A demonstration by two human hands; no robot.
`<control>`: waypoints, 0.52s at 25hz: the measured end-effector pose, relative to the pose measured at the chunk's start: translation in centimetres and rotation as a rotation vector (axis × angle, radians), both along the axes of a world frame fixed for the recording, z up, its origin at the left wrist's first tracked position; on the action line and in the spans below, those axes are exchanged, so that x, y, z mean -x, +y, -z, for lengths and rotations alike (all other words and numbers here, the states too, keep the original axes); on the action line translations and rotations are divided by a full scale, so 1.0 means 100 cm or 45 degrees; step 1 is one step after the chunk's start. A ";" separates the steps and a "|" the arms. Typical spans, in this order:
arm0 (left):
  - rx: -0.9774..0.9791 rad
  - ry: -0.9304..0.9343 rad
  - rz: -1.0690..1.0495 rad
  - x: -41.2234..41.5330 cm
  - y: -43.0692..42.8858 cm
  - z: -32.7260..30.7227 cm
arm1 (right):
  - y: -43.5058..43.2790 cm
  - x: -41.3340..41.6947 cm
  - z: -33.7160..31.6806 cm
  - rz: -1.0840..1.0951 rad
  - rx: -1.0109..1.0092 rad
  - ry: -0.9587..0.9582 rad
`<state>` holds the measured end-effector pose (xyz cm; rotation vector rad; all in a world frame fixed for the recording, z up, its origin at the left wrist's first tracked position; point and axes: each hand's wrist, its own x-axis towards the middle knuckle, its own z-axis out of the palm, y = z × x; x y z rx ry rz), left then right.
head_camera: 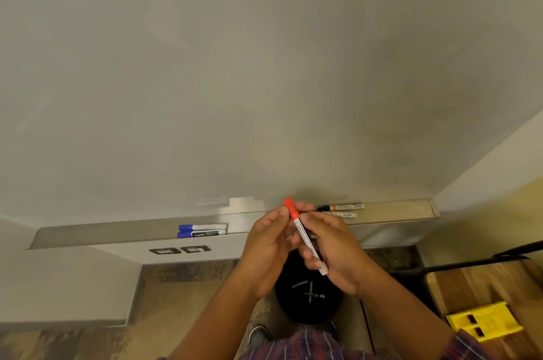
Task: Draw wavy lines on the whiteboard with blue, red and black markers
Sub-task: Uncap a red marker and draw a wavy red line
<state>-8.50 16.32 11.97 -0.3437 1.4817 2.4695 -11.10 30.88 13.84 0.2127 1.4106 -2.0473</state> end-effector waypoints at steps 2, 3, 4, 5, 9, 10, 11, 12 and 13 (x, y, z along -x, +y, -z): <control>-0.107 0.008 0.004 -0.003 -0.001 -0.004 | -0.005 -0.005 -0.008 -0.053 0.064 -0.071; -0.164 0.003 -0.008 -0.003 -0.003 -0.005 | -0.007 -0.007 -0.011 -0.083 0.081 -0.094; -0.219 -0.007 -0.026 -0.004 -0.004 -0.007 | -0.009 -0.010 -0.014 -0.114 0.089 -0.106; -0.267 -0.013 -0.039 -0.005 -0.004 -0.009 | -0.010 -0.012 -0.016 -0.146 0.089 -0.113; -0.401 0.022 -0.037 -0.007 -0.010 -0.016 | -0.014 -0.016 -0.022 -0.247 0.179 -0.187; -0.430 0.038 -0.027 -0.007 -0.012 -0.016 | -0.015 -0.017 -0.024 -0.266 0.254 -0.237; -0.462 0.051 -0.016 -0.006 -0.014 -0.018 | -0.016 -0.017 -0.026 -0.283 0.329 -0.285; -0.485 0.047 -0.021 -0.006 -0.014 -0.020 | -0.016 -0.017 -0.028 -0.296 0.392 -0.322; -0.512 0.035 -0.036 -0.006 -0.014 -0.022 | -0.017 -0.017 -0.030 -0.304 0.434 -0.339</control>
